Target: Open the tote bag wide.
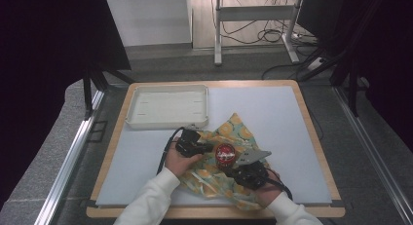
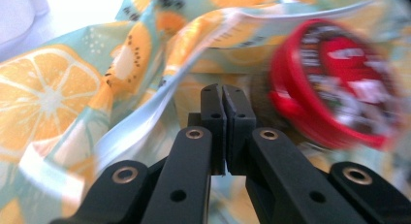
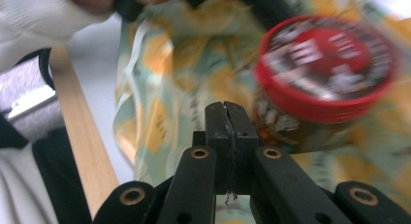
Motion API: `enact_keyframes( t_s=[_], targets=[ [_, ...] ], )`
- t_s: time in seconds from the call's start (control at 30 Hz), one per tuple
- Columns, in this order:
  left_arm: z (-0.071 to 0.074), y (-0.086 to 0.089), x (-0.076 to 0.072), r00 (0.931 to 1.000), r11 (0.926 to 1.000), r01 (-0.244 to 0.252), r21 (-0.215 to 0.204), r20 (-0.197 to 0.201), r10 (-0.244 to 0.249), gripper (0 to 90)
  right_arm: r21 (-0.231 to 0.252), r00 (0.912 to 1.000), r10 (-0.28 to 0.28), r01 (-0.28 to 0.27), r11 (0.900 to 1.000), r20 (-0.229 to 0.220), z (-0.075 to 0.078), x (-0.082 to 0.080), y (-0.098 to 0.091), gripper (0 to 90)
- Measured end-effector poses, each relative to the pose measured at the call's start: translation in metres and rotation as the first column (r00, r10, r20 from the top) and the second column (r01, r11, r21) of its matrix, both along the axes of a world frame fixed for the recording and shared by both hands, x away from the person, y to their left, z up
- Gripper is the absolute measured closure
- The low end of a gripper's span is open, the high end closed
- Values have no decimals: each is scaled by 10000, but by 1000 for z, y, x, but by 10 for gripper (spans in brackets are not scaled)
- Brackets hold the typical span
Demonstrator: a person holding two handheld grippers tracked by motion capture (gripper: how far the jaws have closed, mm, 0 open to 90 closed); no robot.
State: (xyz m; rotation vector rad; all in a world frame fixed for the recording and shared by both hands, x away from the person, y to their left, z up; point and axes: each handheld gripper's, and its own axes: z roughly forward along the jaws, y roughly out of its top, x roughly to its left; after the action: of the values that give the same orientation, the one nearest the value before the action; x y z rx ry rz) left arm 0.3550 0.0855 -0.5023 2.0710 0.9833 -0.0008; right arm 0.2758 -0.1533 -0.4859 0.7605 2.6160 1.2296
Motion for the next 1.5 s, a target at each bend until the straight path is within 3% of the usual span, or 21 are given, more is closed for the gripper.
enact_keyframes(
  t_s=[0.3,1.0,1.4,1.5],
  targets=[
    [15,23,-24,9995,9994,57,-355,314,-46,894,607,9974,-628,606,9963,353,21,9,-19,890],
    [22,69,-69,9966,9962,-226,-843,765,291,898,788,9926,-1192,1169,9900,251,26,21,-43,889],
    [21,73,-73,9963,9954,-239,-926,797,314,889,726,9927,-1207,1200,9901,60,24,26,-45,887],
    [22,74,-73,9946,9945,-343,-986,940,436,825,734,9918,-1273,1266,9892,56,23,25,-46,868]
  ],
)
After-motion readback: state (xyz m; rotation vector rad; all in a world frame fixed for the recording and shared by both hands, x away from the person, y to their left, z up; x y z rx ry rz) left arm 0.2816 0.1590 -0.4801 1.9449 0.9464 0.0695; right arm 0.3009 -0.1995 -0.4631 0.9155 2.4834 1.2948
